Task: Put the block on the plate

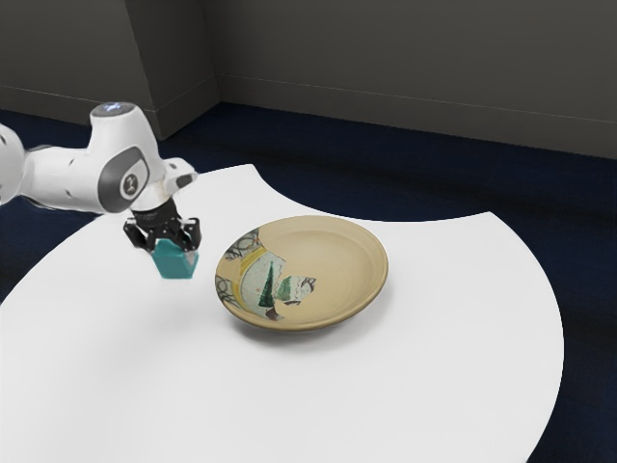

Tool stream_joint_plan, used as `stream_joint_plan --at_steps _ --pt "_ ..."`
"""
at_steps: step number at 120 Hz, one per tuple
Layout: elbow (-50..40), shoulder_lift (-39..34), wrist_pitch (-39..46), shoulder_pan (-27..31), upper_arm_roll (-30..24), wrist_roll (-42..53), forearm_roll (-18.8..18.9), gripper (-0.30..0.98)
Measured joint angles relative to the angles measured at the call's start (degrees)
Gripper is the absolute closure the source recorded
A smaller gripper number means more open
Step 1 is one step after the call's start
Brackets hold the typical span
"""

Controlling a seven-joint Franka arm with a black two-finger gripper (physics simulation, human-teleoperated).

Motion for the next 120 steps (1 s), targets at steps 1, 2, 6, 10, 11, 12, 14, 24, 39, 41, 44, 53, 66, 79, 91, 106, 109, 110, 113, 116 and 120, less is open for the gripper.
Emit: stream_joint_plan --at_steps 1,2,6,10,11,12,14,24,39,41,44,53,66,79,91,106,109,110,113,116,120 --pt "0.6 -0.1 -0.2 0.0 -0.3 -0.1 0.0 0.28" --pt "1.1 -0.1 -0.4 -0.1 -0.5 -0.1 0.0 0.27" --pt "2.9 -0.2 -1.2 -0.4 -1.8 -0.4 0.1 0.27" --pt "4.6 0.0 -1.9 -0.5 -3.3 -0.7 0.1 0.27" --pt "4.9 0.1 -2.1 -0.6 -3.7 -0.8 0.1 0.27" --pt "5.3 0.1 -2.2 -0.6 -4.0 -0.9 0.1 0.27" --pt "6.2 0.4 -2.6 -0.6 -4.9 -1.1 0.1 0.27" --pt "10.5 2.9 -4.4 -0.7 -8.9 -2.4 0.1 0.27" --pt "16.2 8.3 -6.1 1.5 -15.2 -4.6 0.2 0.27" --pt "16.7 9.1 -6.3 1.6 -15.8 -4.8 0.1 0.27" --pt "17.7 10.1 -6.5 1.7 -16.4 -5.3 0.1 0.27" --pt "21.5 14.3 -7.0 1.9 -17.5 -6.4 0.2 0.27" --pt "24.0 18.3 -7.2 1.9 -18.6 -7.8 0.3 0.27" --pt "24.4 18.7 -7.0 1.7 -18.8 -8.8 0.5 0.16" --pt "24.0 17.3 -7.0 1.2 -18.8 -9.7 1.2 0.1" --pt "21.4 12.9 -7.5 0.9 -18.2 -10.5 1.7 0.06" --pt "21.2 12.1 -7.9 0.4 -17.5 -10.5 1.7 0.05" --pt "21.2 11.9 -8.0 0.2 -17.3 -10.5 1.8 0.05" --pt "21.0 11.2 -8.5 -0.3 -16.7 -10.4 1.8 0.04" --pt "20.9 10.5 -8.9 -0.6 -16.2 -10.3 1.9 0.04" --pt "20.8 9.3 -9.7 -0.9 -15.7 -10.1 2.0 0.03"
